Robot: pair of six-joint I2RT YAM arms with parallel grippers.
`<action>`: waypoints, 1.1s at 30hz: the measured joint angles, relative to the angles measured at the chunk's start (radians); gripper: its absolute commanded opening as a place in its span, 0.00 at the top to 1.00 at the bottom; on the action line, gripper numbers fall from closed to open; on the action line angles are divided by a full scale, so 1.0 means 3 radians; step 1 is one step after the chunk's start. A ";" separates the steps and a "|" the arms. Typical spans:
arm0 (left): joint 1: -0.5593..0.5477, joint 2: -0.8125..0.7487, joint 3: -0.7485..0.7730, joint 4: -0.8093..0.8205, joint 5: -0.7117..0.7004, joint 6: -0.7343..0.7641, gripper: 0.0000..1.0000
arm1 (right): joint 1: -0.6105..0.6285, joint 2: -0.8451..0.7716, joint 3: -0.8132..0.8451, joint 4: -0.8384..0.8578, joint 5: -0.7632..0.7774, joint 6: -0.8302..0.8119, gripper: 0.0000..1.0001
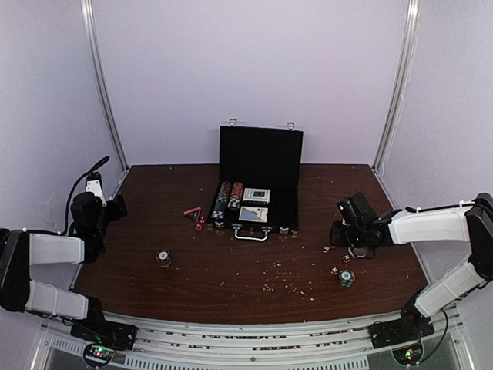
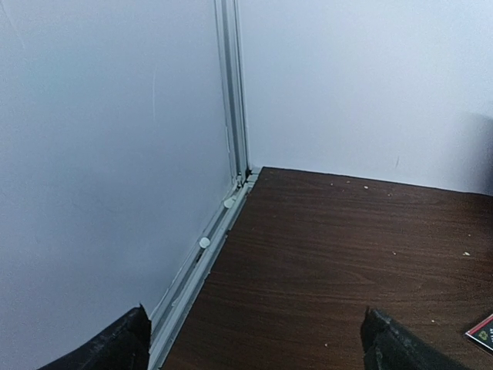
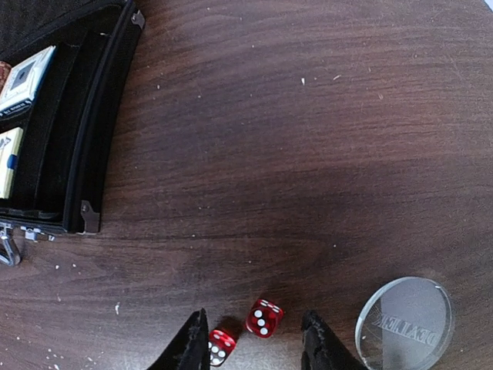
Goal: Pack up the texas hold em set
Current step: Pick up the dice from the center of the board.
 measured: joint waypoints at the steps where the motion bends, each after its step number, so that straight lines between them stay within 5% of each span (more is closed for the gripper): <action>1: 0.0000 0.0000 0.0000 0.0000 -0.0001 0.0000 0.02 | 0.0006 0.0036 0.0000 0.0009 0.0000 0.0009 0.60; 33: 0.0000 0.0000 0.0000 -0.0085 -0.0015 -0.0039 0.02 | 0.0205 0.0519 0.0203 -0.0025 0.0170 0.0178 0.72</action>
